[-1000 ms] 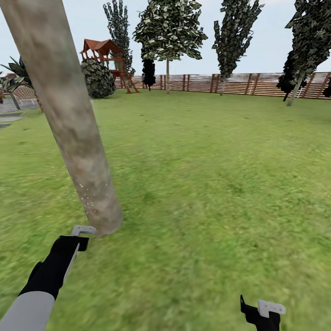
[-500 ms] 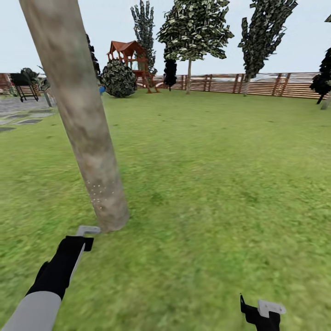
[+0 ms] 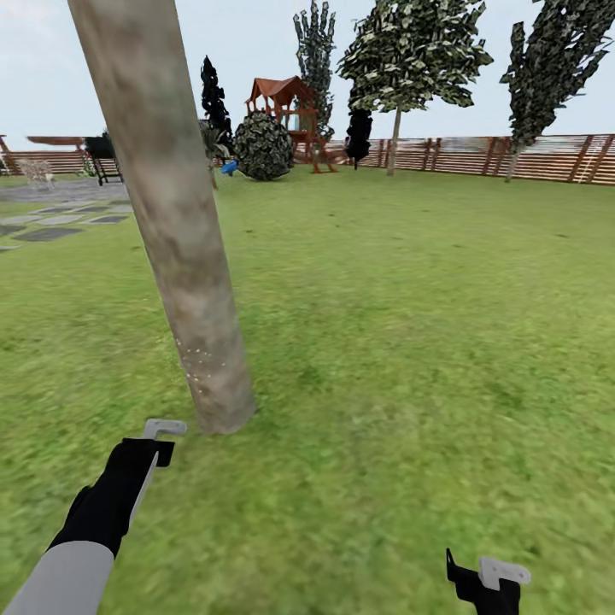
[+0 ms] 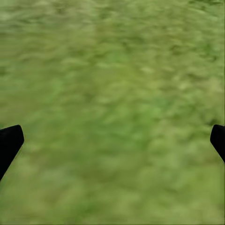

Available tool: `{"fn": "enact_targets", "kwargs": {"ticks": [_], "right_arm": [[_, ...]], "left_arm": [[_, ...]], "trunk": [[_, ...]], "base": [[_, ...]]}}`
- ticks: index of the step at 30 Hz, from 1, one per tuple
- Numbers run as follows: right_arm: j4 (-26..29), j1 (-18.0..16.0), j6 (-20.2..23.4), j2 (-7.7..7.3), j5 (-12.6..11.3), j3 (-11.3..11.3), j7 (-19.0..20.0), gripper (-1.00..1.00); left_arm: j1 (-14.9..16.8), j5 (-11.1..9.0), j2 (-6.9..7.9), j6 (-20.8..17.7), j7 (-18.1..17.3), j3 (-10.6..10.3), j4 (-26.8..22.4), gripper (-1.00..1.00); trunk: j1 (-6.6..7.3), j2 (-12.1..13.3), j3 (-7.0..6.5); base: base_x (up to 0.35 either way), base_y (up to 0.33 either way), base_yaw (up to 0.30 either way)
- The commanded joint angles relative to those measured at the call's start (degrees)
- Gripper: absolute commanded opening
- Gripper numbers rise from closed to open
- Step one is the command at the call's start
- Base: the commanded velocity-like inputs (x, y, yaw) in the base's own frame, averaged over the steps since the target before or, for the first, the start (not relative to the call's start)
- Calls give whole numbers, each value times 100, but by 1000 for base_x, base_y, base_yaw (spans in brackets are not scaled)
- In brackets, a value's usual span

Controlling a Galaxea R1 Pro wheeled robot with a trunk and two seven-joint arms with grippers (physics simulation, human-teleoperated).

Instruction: In the garden, pick up the pesticide atomizer on the floor and spray pesticide onto both trees until each tree trunk is fully covered.

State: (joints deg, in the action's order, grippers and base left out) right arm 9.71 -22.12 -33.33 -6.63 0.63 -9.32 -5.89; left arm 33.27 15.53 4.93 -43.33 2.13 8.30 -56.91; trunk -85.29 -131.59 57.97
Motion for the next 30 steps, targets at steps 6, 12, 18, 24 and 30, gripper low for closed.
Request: {"fn": "enact_targets", "kwargs": {"ticks": [6,12,18,24,30], "right_arm": [[-4,-2,-16,-12,13,-8,-8,100],[-4,-2,-16,-13,13,-8,-8,100],[-4,-2,-16,-6,9,-8,-8,100],[-4,-2,-16,-5,8,-8,-8,100],[-4,-2,-16,-5,8,-8,-8,100]], "left_arm": [[4,-6,0,-26,24,-4,-5,-100],[4,-14,0,-34,24,-4,-11,-100],[4,-27,0,-35,24,-4,-12,-100],[4,-34,0,-35,24,-4,-14,-100],[6,-41,0,-35,24,-4,-14,-100]], "trunk": [[-1,-2,5],[-1,-2,5],[-1,-2,5],[-1,-2,5],[-1,-2,5]], "base": [[190,-213,32],[12,-270,0],[0,-273,33],[0,-273,261],[0,-273,250]]}}
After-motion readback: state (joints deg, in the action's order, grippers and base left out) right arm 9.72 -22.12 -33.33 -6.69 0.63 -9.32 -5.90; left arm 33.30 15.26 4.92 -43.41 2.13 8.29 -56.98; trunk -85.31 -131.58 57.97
